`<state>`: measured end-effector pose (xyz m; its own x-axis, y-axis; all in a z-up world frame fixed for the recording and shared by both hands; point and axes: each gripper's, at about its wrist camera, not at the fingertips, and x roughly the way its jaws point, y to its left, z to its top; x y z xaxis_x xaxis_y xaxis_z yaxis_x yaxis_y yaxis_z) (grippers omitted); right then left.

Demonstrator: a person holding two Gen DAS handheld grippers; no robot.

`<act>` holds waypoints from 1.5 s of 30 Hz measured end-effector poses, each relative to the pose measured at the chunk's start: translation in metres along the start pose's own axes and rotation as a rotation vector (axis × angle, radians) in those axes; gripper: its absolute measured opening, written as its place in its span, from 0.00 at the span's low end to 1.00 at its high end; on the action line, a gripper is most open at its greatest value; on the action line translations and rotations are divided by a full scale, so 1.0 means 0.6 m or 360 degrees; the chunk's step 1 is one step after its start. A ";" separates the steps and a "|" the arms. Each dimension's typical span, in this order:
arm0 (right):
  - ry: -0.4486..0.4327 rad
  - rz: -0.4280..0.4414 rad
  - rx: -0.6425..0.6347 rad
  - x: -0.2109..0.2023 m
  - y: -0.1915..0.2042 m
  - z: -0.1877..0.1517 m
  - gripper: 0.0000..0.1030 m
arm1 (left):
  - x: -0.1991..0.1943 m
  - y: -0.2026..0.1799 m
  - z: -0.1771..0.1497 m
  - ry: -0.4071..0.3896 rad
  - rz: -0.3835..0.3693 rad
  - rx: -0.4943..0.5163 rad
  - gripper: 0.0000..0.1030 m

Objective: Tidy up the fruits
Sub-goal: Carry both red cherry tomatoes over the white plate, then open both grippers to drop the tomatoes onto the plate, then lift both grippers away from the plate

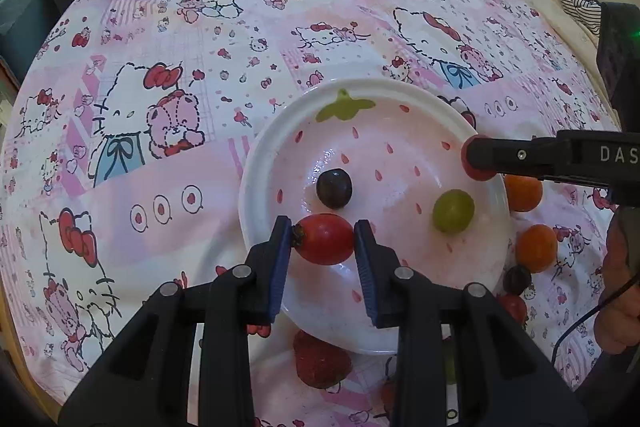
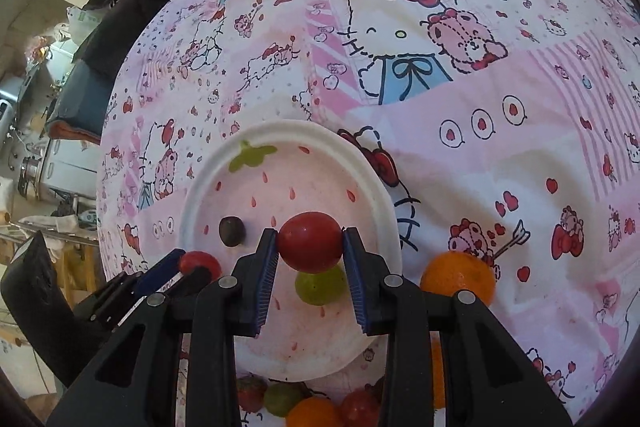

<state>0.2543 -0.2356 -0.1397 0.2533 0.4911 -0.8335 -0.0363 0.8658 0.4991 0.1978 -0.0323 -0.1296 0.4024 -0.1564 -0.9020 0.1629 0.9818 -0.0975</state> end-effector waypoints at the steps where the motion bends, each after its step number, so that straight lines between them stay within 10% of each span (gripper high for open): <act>1: -0.0002 0.0001 0.0004 0.000 0.000 0.000 0.36 | 0.000 0.000 0.000 0.0001 0.0001 0.0005 0.27; 11: -0.0014 0.0016 0.0005 -0.003 0.001 0.005 0.38 | 0.011 0.005 -0.001 0.0035 0.0011 0.0004 0.28; 14: -0.0061 -0.0004 -0.0018 -0.012 0.007 0.006 0.65 | 0.005 0.007 0.001 0.0036 -0.0011 -0.0028 0.30; 18: -0.0088 -0.0003 -0.0069 -0.023 0.020 0.006 0.71 | -0.006 0.010 0.005 -0.0018 -0.0005 -0.0049 0.72; 20: -0.0107 0.0003 -0.0103 -0.031 0.029 0.008 0.73 | -0.010 0.011 0.007 -0.0035 -0.0001 -0.0049 0.77; 45: -0.0362 -0.0115 -0.0280 -0.189 0.057 -0.082 0.80 | -0.203 0.069 -0.068 -0.0317 0.0123 -0.0209 0.77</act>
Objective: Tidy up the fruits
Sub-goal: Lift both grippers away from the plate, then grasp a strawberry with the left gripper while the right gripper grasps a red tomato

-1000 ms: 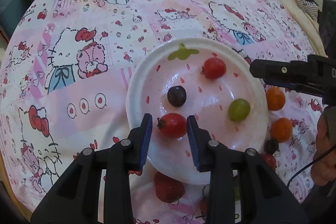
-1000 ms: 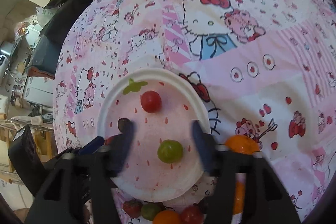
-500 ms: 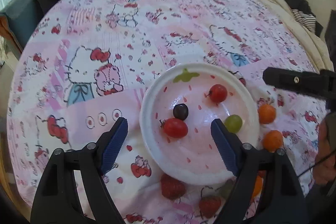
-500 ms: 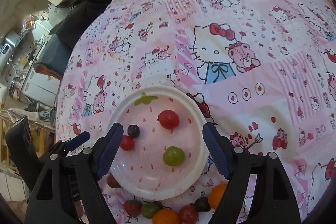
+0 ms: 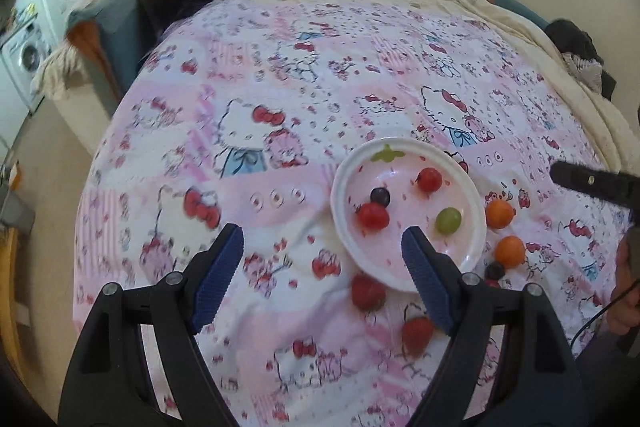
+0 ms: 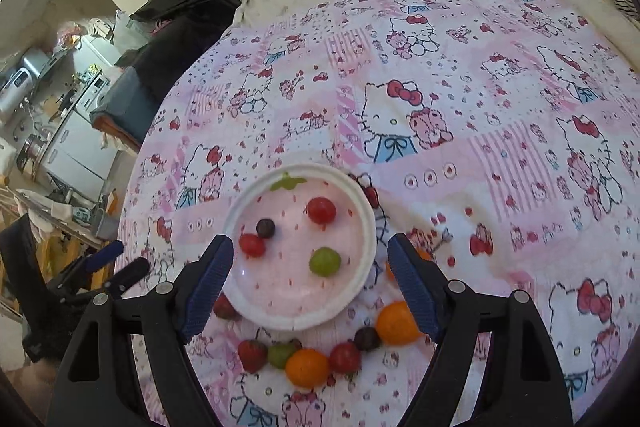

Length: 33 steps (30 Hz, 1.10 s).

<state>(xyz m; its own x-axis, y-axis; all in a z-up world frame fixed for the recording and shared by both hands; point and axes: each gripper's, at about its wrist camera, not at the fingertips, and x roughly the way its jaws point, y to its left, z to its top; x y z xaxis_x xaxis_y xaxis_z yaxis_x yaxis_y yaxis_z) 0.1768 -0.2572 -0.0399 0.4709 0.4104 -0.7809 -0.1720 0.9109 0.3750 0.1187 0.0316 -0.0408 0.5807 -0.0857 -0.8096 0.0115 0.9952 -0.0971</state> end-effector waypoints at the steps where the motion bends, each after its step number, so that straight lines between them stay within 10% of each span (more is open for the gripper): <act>1: -0.0010 -0.0028 0.0013 -0.004 -0.002 -0.006 0.80 | -0.005 0.006 -0.004 0.0014 -0.0008 -0.0045 0.77; 14: 0.0125 -0.0127 0.0307 -0.029 -0.059 -0.107 0.80 | 0.015 -0.025 -0.093 0.0241 -0.0138 -0.0093 0.75; 20: 0.0150 -0.0160 0.0349 -0.030 -0.078 -0.122 0.80 | 0.063 -0.087 -0.131 0.0373 -0.0251 0.0037 0.52; 33: 0.0164 -0.0181 0.0365 -0.026 -0.096 -0.110 0.80 | 0.135 -0.131 -0.152 0.0501 -0.0295 0.0169 0.37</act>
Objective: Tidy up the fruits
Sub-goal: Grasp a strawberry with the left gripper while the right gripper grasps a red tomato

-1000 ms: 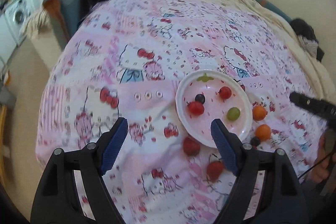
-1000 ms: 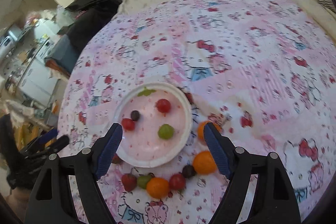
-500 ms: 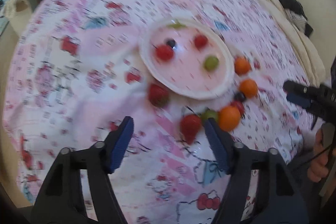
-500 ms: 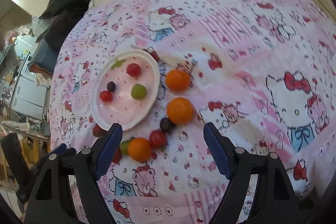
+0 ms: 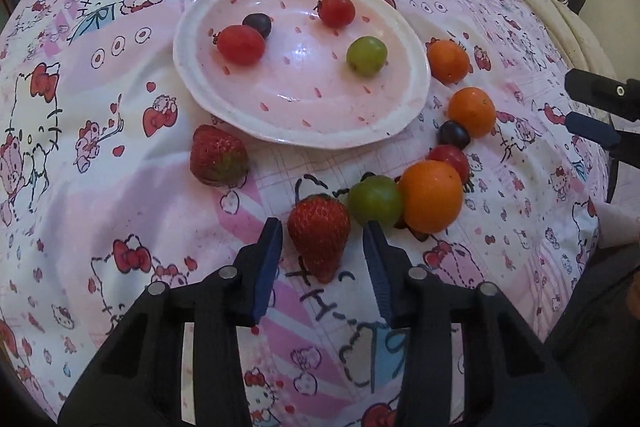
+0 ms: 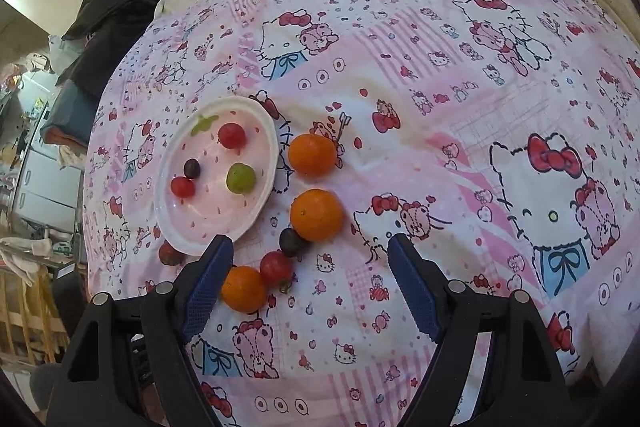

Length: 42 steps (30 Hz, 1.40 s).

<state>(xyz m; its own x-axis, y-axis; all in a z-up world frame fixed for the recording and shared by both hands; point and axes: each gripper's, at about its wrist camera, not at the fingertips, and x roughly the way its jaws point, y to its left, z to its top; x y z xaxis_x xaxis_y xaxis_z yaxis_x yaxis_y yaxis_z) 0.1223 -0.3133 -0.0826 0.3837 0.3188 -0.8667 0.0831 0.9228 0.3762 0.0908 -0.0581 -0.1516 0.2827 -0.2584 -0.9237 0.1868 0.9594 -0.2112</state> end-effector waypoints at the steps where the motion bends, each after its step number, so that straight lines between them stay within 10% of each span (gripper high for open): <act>1: 0.0000 -0.0001 -0.0001 0.001 0.001 0.001 0.80 | 0.003 0.001 0.000 0.0006 0.0015 0.0011 0.37; 15: 0.0049 -0.0041 0.0001 0.019 -0.007 0.003 0.80 | -0.003 -0.009 0.004 0.0011 0.0058 0.0055 0.26; 21: 0.0149 0.0109 0.0172 0.039 -0.034 0.004 0.79 | -0.076 0.021 0.004 -0.0034 0.0076 -0.0180 0.26; 25: 0.0290 0.0358 0.0328 0.066 -0.045 -0.003 0.62 | -0.175 0.046 -0.012 -0.0211 0.0021 -0.0291 0.26; 31: 0.0432 0.0264 0.0248 0.119 -0.001 -0.016 0.40 | -0.170 0.076 -0.014 -0.0225 0.0141 -0.0307 0.26; 42: 0.0510 0.0121 0.0223 0.176 0.016 -0.019 0.36 | -0.161 0.099 -0.010 -0.0197 0.0092 -0.0441 0.26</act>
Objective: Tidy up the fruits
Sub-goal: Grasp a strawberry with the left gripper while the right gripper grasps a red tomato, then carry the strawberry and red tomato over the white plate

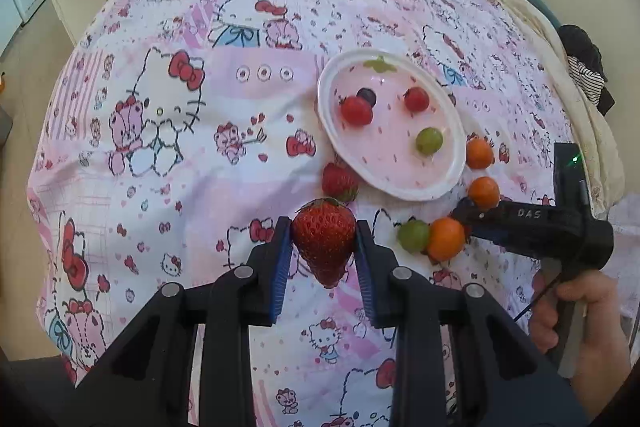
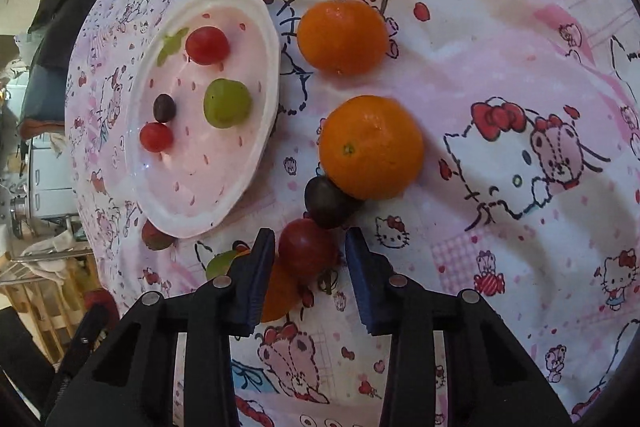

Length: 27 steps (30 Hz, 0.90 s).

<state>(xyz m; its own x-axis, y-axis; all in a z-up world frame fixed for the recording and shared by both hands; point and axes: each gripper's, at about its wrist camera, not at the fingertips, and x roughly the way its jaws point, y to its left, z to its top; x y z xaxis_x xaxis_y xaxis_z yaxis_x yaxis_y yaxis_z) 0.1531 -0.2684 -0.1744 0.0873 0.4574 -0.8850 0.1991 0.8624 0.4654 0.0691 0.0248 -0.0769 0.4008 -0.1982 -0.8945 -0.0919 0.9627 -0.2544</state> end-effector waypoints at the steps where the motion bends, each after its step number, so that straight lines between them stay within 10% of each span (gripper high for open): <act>1: 0.0001 0.0001 -0.0002 0.002 -0.001 0.000 0.31 | 0.000 -0.002 0.001 -0.0003 -0.0003 -0.0001 0.26; 27: -0.0162 0.0298 0.0091 -0.113 -0.059 -0.037 0.30 | 0.008 -0.002 0.014 -0.0152 0.0127 0.0027 0.26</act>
<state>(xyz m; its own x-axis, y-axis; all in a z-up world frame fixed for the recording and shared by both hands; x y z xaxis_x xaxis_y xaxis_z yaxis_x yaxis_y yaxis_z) 0.1186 -0.3252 -0.1302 0.2254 0.5816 -0.7816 0.2250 0.7495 0.6226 0.0792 0.0240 -0.0779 0.4782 -0.1031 -0.8722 -0.1120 0.9778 -0.1769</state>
